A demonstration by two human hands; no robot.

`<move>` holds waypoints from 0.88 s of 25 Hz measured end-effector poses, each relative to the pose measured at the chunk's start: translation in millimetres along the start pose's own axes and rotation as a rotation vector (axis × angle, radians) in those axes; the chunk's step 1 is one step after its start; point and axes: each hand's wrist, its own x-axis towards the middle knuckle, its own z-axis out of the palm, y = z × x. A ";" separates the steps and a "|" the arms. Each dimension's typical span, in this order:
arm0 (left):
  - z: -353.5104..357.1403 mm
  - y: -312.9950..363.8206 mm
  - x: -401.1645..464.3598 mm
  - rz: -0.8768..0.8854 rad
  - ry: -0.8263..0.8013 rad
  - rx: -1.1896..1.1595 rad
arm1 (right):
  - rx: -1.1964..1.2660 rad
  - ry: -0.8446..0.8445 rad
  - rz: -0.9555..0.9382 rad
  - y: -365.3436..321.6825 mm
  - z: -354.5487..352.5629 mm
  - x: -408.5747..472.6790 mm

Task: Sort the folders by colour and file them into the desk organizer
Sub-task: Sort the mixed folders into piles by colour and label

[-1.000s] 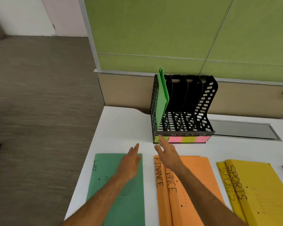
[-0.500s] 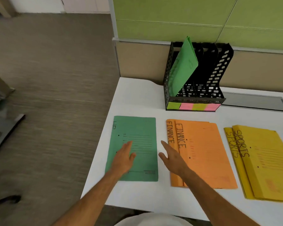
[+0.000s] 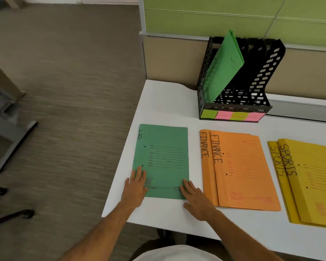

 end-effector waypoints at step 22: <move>-33.5 3.9 26.5 -0.315 0.389 -0.689 | 0.143 -0.168 -0.072 13.0 -10.9 7.2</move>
